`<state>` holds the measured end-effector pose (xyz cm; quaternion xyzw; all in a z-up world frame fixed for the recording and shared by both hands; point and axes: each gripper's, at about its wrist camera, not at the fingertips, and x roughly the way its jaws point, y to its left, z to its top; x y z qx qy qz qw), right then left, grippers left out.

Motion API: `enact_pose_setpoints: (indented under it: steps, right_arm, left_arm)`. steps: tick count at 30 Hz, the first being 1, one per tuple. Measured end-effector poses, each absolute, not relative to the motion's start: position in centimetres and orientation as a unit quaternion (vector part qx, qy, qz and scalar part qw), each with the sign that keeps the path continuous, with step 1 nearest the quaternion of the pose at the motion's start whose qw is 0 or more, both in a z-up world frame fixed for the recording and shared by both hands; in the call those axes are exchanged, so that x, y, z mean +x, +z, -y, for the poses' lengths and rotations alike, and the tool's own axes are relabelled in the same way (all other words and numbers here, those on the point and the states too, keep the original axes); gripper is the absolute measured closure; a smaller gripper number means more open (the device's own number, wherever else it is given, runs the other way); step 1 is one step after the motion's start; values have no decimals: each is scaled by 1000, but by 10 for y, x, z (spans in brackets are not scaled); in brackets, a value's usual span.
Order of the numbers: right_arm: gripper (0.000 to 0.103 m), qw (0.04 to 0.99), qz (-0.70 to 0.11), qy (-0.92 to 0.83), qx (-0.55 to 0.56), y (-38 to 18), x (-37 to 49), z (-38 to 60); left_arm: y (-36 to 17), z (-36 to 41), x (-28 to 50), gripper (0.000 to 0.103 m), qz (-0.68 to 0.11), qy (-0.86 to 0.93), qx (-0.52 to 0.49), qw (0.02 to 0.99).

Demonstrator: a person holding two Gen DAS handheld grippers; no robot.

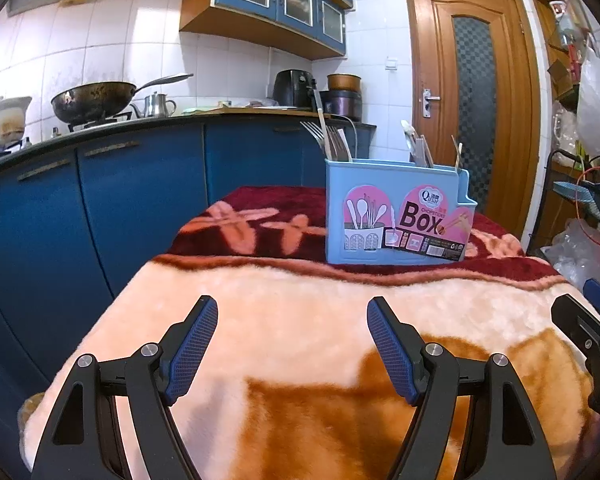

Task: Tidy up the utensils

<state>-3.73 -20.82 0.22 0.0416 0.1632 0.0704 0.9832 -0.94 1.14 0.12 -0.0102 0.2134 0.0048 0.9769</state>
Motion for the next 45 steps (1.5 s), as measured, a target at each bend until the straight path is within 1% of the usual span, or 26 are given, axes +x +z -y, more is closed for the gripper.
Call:
enact_pose_setpoints:
  steps: [24,45]
  right_arm:
    - [5,982,-170,72,47,2,-38,210]
    - [5,981,-175,72,47,1,-36,209]
  left_arm:
    - [-1,-16,-7,25,-220,-2,-31,975]
    - [-1,-14,-7,25,-222,-3,-22,975]
